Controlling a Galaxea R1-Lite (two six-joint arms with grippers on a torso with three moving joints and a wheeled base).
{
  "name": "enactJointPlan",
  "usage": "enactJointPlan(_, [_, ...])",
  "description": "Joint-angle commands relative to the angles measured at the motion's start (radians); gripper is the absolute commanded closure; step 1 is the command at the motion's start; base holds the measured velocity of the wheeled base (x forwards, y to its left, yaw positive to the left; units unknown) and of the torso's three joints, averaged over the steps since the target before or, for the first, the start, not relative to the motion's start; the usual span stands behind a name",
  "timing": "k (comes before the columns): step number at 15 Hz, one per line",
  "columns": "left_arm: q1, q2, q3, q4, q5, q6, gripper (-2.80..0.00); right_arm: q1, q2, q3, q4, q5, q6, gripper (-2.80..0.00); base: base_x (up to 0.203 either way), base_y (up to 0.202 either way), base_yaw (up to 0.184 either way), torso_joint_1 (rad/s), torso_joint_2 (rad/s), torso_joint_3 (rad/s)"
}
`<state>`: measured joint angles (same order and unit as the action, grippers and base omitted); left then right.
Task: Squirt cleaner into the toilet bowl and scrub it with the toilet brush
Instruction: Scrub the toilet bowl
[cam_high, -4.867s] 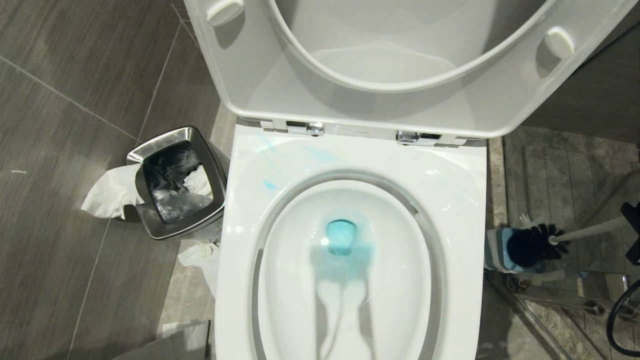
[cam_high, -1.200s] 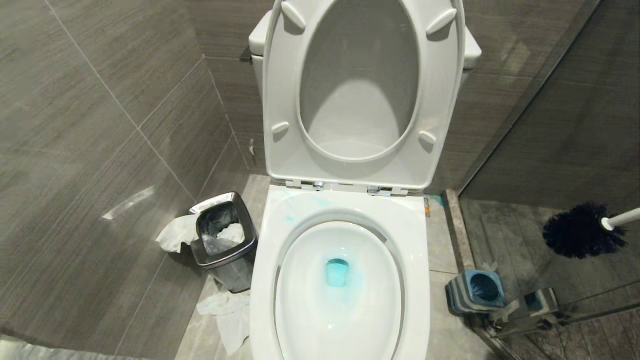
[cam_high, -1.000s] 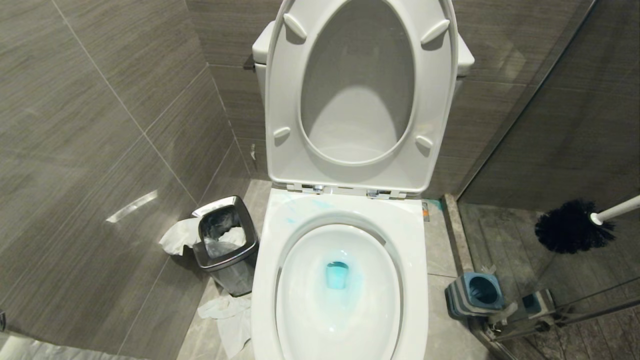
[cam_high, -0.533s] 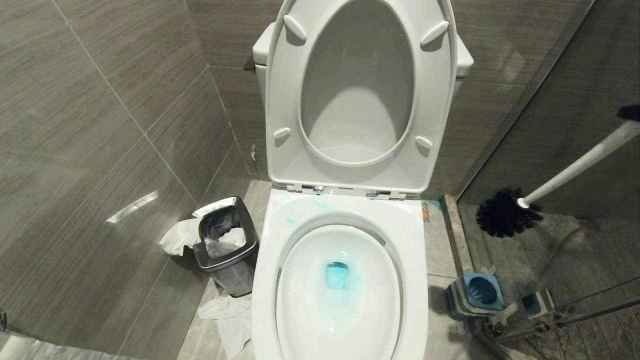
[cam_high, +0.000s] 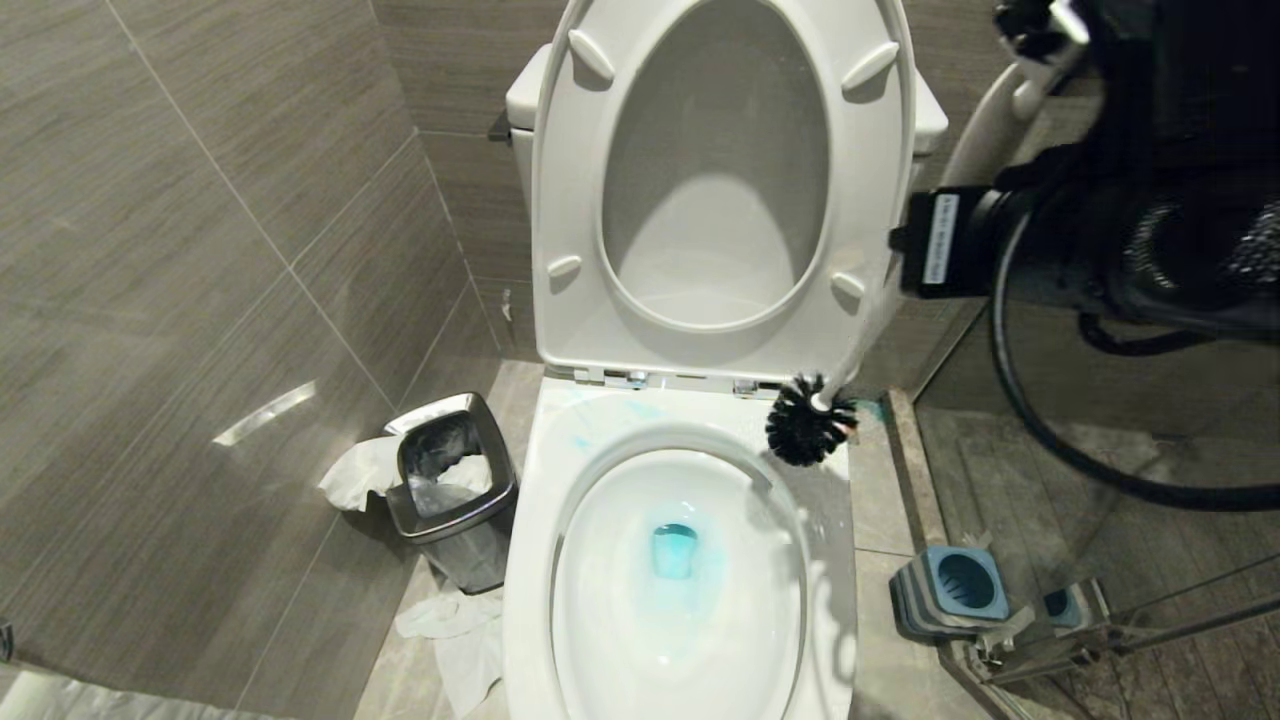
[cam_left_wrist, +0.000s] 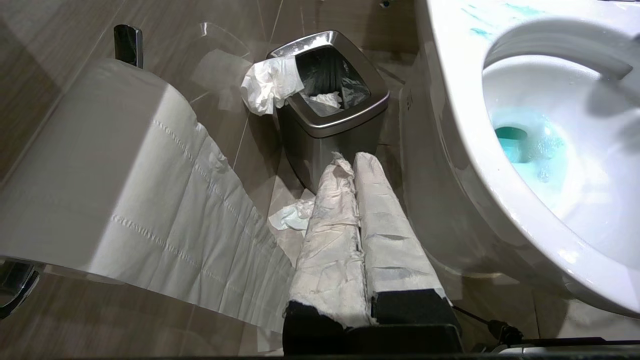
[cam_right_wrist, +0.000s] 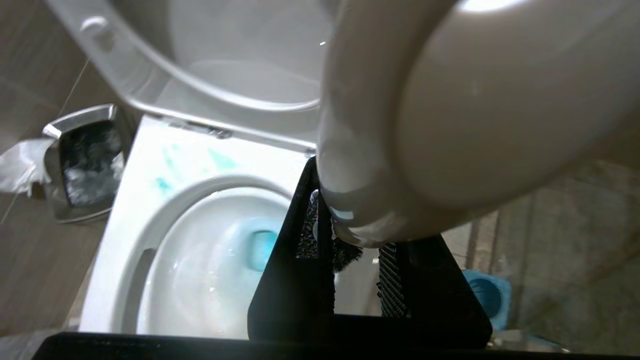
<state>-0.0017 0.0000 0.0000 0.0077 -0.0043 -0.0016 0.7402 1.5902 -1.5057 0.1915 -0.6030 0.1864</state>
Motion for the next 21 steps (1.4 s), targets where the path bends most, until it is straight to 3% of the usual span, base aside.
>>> enactJointPlan(1, [0.000,0.002,0.003,0.000,0.000,0.000,0.00,0.054,0.140,-0.043,0.001,-0.011,0.019,0.00,0.000,0.000,0.000,0.000,0.00,0.000])
enactJointPlan(4, [0.000,0.002,0.003,0.000,0.000,0.000,0.00,0.083,0.212,-0.042,0.003,-0.009,0.089,0.00,0.000,0.000,0.000,0.000,0.00,0.000])
enactJointPlan(10, [0.000,0.002,0.003,0.000,0.000,0.000,0.00,0.064,0.399,-0.059,-0.004,0.049,0.155,0.00,0.000,0.000,0.000,0.000,0.00,0.000])
enactJointPlan(14, [0.000,0.002,0.003,0.000,0.000,0.000,0.00,0.020,0.590,-0.113,-0.143,0.056,0.175,0.00,0.000,0.000,0.000,0.000,0.00,0.000])
enactJointPlan(21, [0.000,0.002,0.003,0.000,-0.002,0.003,0.00,-0.012,0.817,-0.169,-0.251,0.053,0.197,0.00,0.000,0.000,0.000,0.000,0.00,0.000])
